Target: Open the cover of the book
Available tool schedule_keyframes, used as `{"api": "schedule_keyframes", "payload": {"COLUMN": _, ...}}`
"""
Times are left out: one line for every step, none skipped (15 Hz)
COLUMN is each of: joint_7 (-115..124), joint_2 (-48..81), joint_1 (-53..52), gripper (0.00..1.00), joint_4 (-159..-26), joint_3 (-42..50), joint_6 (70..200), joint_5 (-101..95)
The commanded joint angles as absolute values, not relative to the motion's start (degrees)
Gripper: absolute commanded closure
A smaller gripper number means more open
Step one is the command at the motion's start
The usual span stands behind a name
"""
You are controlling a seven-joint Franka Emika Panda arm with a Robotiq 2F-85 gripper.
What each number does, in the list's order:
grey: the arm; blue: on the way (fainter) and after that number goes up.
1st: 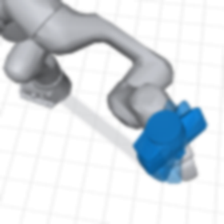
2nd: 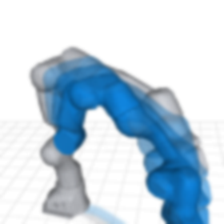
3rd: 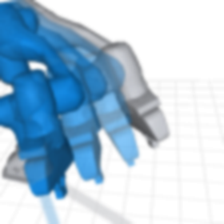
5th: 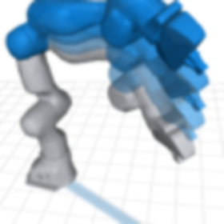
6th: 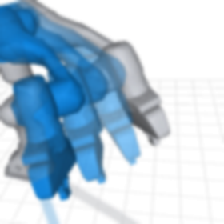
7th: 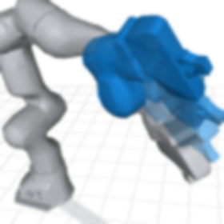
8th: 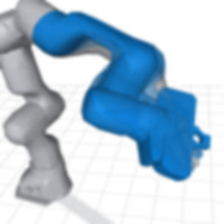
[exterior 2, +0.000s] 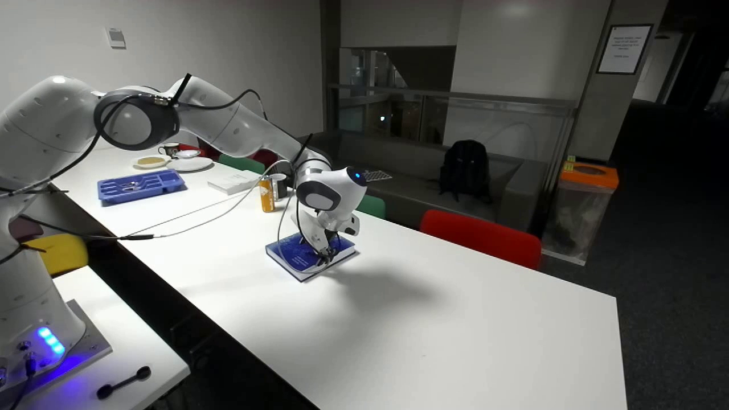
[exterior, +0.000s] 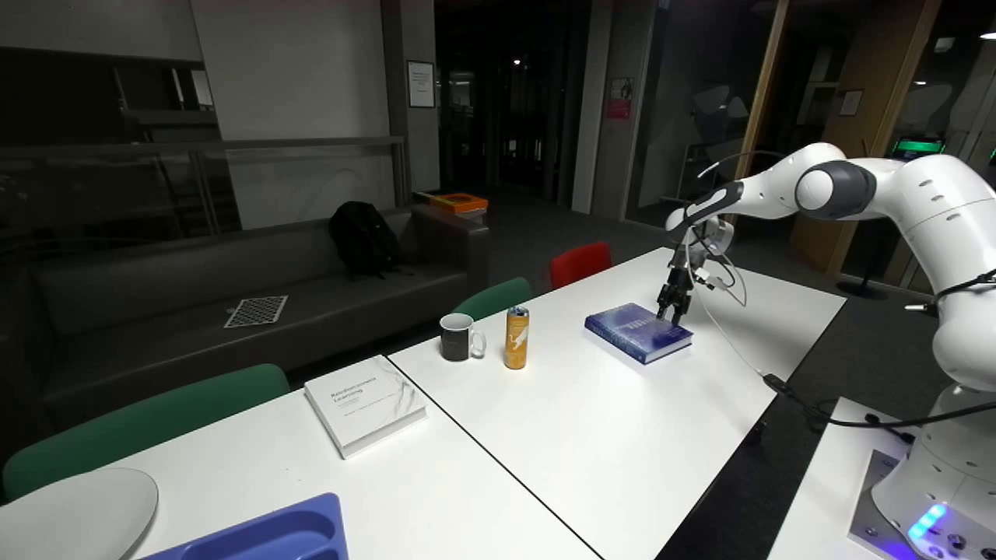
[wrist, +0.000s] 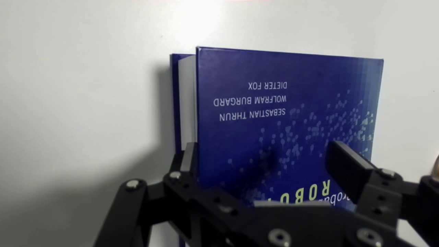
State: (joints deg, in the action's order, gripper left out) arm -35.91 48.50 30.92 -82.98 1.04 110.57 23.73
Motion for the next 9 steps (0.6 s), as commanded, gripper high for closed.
{"api": "schedule_keyframes", "payload": {"joint_7": -32.57, "joint_2": 47.27, "joint_1": 32.27, "gripper": 0.0, "joint_4": -81.32, "joint_3": 0.17, "joint_6": 104.48, "joint_5": 26.01}}
{"api": "schedule_keyframes", "payload": {"joint_7": -32.1, "joint_2": 47.36, "joint_1": 32.51, "gripper": 0.0, "joint_4": -80.78, "joint_3": 0.08, "joint_6": 103.4, "joint_5": 26.49}}
{"api": "schedule_keyframes", "payload": {"joint_7": -31.77, "joint_2": 47.43, "joint_1": 32.76, "gripper": 0.0, "joint_4": -80.26, "joint_3": 0.0, "joint_6": 102.42, "joint_5": 27.06}}
{"api": "schedule_keyframes", "payload": {"joint_7": -31.46, "joint_2": 47.51, "joint_1": 32.98, "gripper": 0.0, "joint_4": -79.68, "joint_3": -0.04, "joint_6": 101.46, "joint_5": 27.59}}
{"api": "schedule_keyframes", "payload": {"joint_7": -31.21, "joint_2": 47.58, "joint_1": 33.15, "gripper": 0.0, "joint_4": -79.17, "joint_3": -0.04, "joint_6": 100.67, "joint_5": 28.08}}
{"api": "schedule_keyframes", "payload": {"joint_7": -30.98, "joint_2": 47.61, "joint_1": 33.25, "gripper": 0.0, "joint_4": -78.77, "joint_3": -0.03, "joint_6": 100.05, "joint_5": 28.45}}
{"api": "schedule_keyframes", "payload": {"joint_7": -30.71, "joint_2": 47.65, "joint_1": 33.33, "gripper": 0.0, "joint_4": -78.3, "joint_3": 0.0, "joint_6": 99.43, "joint_5": 28.69}}
{"api": "schedule_keyframes", "payload": {"joint_7": -30.49, "joint_2": 47.65, "joint_1": 33.42, "gripper": 0.0, "joint_4": -77.95, "joint_3": 0.0, "joint_6": 99.03, "joint_5": 28.96}}
{"api": "schedule_keyframes", "payload": {"joint_7": -30.33, "joint_2": 47.83, "joint_1": 33.53, "gripper": 0.0, "joint_4": -77.32, "joint_3": 0.01, "joint_6": 98.4, "joint_5": 29.19}}
